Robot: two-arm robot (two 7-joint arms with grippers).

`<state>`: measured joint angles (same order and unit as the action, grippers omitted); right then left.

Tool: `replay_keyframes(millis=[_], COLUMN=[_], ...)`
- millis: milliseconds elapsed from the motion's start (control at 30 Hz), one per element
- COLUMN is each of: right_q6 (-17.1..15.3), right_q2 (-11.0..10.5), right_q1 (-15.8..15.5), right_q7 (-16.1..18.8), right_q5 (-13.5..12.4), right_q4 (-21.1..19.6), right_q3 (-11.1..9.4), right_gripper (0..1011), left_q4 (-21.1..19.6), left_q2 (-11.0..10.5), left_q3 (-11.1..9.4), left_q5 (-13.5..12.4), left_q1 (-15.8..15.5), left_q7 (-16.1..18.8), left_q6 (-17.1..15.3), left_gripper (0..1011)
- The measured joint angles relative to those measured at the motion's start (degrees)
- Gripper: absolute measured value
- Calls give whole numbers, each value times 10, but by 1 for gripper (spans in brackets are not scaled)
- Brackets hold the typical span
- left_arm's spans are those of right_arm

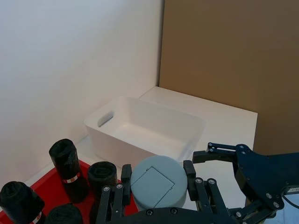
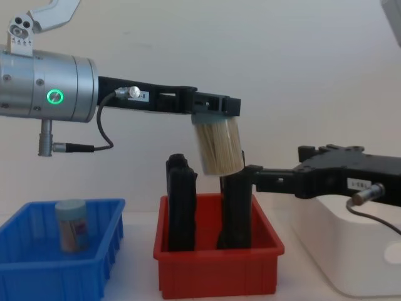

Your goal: Pick the cotton swabs from the blue box and place them into the white box.

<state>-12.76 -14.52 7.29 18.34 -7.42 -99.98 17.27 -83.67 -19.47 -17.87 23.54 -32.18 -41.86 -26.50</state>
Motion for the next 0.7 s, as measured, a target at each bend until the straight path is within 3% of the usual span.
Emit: replay_keyframes(millis=[700], right_q6=[-21], right_q2=[46], right_q1=[57], right_q7=[22], right_q5=[38], right_q4=[49], right_q3=[22], right_gripper=[1002], left_q4=[0], left_q2=[0], left_q3=[0], left_q5=[0], left_q1=[0], left_q7=[-1], left_q6=[0], left_gripper=[670])
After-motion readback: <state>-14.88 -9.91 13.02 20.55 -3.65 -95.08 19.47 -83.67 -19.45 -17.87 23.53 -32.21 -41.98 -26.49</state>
